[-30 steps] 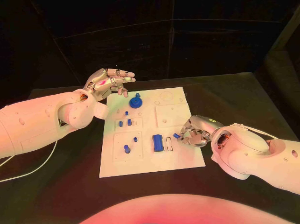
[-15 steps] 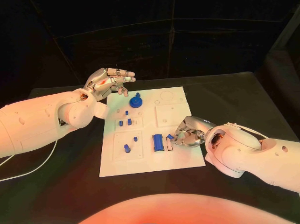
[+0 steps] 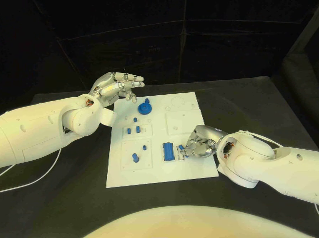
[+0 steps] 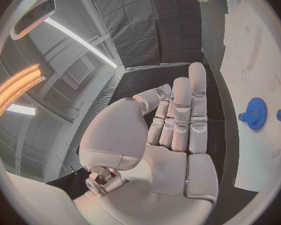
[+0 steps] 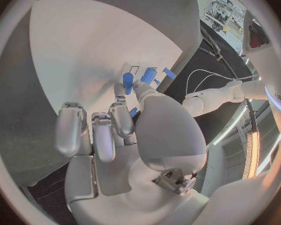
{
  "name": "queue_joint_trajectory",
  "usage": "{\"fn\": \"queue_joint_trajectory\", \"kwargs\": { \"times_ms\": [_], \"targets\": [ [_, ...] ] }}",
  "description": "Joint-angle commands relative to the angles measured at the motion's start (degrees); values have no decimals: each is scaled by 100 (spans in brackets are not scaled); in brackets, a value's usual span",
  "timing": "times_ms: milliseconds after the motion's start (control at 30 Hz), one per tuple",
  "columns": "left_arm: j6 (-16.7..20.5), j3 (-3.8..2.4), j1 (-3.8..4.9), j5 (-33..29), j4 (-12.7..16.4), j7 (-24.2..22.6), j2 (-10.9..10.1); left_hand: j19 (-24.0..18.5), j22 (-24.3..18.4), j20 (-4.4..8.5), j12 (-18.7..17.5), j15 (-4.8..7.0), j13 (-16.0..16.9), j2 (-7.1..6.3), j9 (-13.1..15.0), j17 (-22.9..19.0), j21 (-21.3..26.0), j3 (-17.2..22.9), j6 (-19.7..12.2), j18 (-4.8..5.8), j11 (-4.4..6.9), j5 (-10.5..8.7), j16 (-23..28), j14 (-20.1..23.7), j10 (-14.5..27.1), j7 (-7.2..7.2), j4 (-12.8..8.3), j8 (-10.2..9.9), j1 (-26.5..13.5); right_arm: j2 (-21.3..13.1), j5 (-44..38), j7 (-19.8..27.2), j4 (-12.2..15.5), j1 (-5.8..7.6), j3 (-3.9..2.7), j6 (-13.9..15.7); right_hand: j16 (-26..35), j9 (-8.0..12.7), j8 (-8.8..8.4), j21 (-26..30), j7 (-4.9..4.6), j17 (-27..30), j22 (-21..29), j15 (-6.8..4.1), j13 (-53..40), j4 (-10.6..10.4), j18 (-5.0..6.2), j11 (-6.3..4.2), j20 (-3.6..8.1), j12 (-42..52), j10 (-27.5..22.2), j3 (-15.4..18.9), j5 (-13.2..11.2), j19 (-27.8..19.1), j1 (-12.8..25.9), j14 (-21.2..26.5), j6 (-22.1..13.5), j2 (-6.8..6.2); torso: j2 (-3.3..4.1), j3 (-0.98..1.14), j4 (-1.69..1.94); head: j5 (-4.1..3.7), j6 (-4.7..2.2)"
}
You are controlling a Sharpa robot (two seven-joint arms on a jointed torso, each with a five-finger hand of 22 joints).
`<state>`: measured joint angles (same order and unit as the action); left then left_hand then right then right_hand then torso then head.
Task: Assemble the parts on the task board
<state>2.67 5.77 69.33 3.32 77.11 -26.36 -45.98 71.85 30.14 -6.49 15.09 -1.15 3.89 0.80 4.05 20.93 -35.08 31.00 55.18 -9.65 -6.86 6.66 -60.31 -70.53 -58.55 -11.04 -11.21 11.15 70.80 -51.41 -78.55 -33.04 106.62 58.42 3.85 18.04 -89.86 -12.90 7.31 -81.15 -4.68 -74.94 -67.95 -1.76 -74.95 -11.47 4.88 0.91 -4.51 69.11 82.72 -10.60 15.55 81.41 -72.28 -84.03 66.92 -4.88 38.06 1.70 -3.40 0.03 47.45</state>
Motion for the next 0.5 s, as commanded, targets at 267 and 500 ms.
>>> {"fn": "queue_joint_trajectory", "kwargs": {
  "times_ms": [267,500],
  "targets": [
    [-81,-5,8,33,11,-21,-4,-52,1,1,38,-8,-5,-9,7,-8,16,26,-40,-74,0,2,-22,39,33,-15,7,36,-49,60,-16,-76,-21,1,-1,-234,-14,-31,70,6,39,-1506,-4,-56,-90,-29,-80,-68,55,3,30,70,25,7,88,-597,111,18,0,3,-3,16,14],
    [-83,-5,8,33,9,-17,-5,-52,1,1,38,-8,-5,-9,7,-8,16,26,-40,-74,0,2,-22,39,33,-15,7,36,-49,91,-17,-59,-26,1,-1,-206,-14,-36,76,5,44,-1506,-7,-62,-97,-40,-80,-73,61,12,36,80,32,9,103,-597,120,27,4,4,-7,29,21]
  ]
}}
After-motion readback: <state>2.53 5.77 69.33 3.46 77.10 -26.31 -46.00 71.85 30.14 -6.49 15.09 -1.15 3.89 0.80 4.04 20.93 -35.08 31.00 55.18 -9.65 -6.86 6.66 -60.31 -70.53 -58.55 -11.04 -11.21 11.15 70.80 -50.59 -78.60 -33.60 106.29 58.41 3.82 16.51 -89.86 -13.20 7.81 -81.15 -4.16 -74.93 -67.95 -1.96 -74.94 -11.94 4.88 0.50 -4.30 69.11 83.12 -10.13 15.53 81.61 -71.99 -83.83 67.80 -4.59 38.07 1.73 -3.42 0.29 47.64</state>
